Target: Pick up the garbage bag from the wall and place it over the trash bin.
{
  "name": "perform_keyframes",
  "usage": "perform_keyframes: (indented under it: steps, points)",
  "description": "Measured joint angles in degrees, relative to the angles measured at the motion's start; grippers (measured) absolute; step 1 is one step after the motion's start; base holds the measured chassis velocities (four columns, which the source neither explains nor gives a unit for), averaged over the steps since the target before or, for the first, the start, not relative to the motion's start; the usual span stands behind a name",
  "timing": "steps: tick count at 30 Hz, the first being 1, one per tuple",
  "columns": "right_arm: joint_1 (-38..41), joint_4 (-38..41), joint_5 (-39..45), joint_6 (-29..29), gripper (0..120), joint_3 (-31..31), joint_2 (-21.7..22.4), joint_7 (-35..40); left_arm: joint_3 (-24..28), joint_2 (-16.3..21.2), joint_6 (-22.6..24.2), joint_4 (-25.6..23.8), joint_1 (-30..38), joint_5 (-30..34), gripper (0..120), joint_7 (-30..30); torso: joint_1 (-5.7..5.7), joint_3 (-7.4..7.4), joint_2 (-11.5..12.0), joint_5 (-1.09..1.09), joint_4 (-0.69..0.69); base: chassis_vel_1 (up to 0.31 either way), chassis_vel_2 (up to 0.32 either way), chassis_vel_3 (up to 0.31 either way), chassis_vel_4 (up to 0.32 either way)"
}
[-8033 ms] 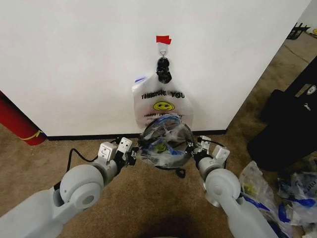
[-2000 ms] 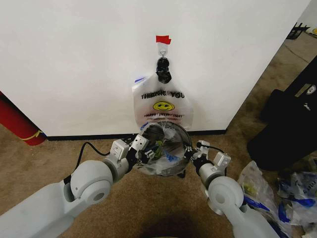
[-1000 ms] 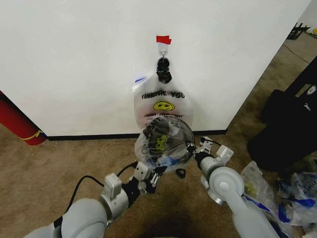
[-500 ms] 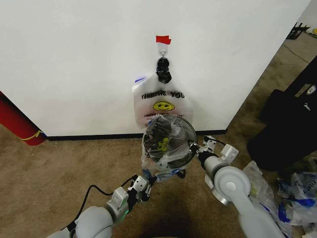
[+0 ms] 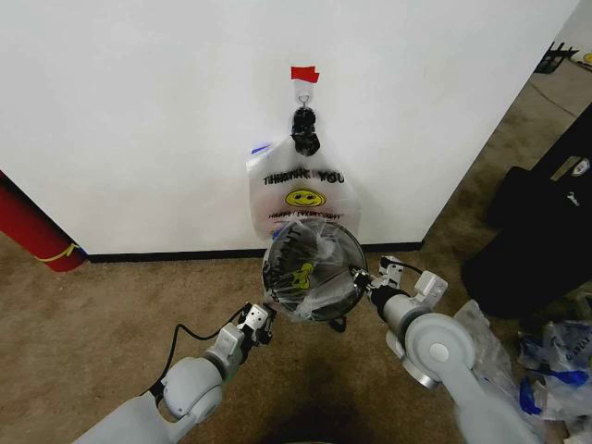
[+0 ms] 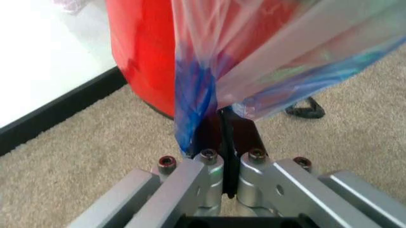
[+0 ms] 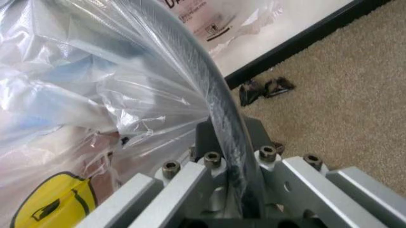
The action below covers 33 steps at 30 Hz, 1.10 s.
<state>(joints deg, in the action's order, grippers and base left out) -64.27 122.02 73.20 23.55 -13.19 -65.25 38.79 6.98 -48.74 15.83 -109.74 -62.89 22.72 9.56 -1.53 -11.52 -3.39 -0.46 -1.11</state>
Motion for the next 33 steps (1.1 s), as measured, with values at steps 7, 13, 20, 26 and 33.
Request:
perform_keyframes:
  steps: [7,13,20,26,33]
  points:
    - [0.45,-1.37,-1.80,-0.53,0,0.35,-0.21,-0.86,-3.04,2.27,1.11,-5.64,-5.41,0.62,18,1.31,0.00,0.00,0.00,0.00,0.00,0.000,0.000,0.000,0.000]
    - [1.21,-3.99,-3.48,-1.58,0,0.32,-0.63,-1.74,-7.43,4.69,0.73,-12.19,-12.67,0.67,41,2.17,0.01,0.00,0.00,0.01,0.02,0.000,0.000,0.000,0.000]
    - [0.52,-4.96,-8.34,-2.76,0,0.68,-1.02,-3.71,-10.81,4.12,5.17,-18.90,-13.93,5.58,68,10.77,0.01,0.00,0.00,0.00,0.00,0.000,0.000,0.000,0.000]
    - [-1.06,-4.01,-14.45,-4.92,0,1.21,-1.83,-5.13,-11.73,4.06,8.14,-25.17,-11.82,14.32,71,14.27,0.01,0.01,0.00,-0.01,0.00,0.000,0.000,0.000,0.000]
    - [-2.26,-3.58,-20.87,-6.35,0,2.56,-3.49,-5.54,-9.24,5.25,12.61,-30.00,-2.52,25.70,46,14.82,0.01,0.00,0.00,0.00,0.01,0.000,0.000,0.000,0.000]
